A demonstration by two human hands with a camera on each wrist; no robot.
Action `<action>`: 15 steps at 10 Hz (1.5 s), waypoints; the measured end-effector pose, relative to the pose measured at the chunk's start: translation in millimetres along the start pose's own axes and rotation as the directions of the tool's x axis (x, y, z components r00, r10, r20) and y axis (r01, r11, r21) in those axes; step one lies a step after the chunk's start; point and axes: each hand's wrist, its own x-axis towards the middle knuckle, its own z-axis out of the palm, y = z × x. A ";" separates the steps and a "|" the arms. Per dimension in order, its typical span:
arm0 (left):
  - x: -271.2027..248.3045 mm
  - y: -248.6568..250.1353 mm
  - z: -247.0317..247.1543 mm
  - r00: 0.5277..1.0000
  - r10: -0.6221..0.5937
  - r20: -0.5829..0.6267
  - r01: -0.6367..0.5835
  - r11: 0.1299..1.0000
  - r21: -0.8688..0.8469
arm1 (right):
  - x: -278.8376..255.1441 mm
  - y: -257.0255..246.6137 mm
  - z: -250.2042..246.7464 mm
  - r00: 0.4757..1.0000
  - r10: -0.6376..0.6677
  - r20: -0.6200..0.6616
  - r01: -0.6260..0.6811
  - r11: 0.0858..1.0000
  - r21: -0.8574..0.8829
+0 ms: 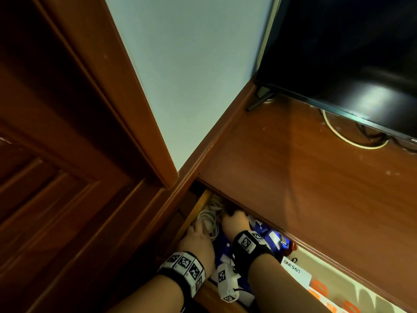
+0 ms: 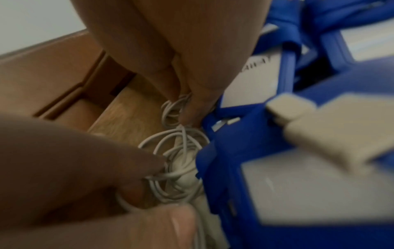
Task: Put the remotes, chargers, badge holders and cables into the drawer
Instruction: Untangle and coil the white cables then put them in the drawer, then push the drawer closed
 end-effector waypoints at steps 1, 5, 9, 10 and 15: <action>8.0 0.4 9.8 1.000 -0.025 0.014 0.025 1.000 0.007 | -5.4 -1.8 -0.5 0.994 -0.088 0.058 0.090 0.995 -0.034; -12.2 -7.8 -6.0 0.985 0.135 -0.107 -0.146 0.984 -0.104 | -78.4 21.6 -37.2 0.930 -0.342 0.134 0.346 0.938 -0.006; 21.1 -6.5 -1.6 0.982 0.091 0.168 -0.099 0.994 0.037 | -156.2 107.1 -98.4 0.966 -0.253 0.044 0.257 0.945 -0.205; 22.2 -2.3 -2.5 0.985 0.086 0.149 -0.091 0.995 0.026 | -179.1 134.2 -108.6 0.979 -0.201 0.042 0.204 0.925 -0.322; -65.3 -19.1 3.1 0.841 0.542 0.010 -0.540 0.836 0.099 | -235.1 252.1 -113.2 1.000 0.003 0.000 -0.003 0.784 -0.621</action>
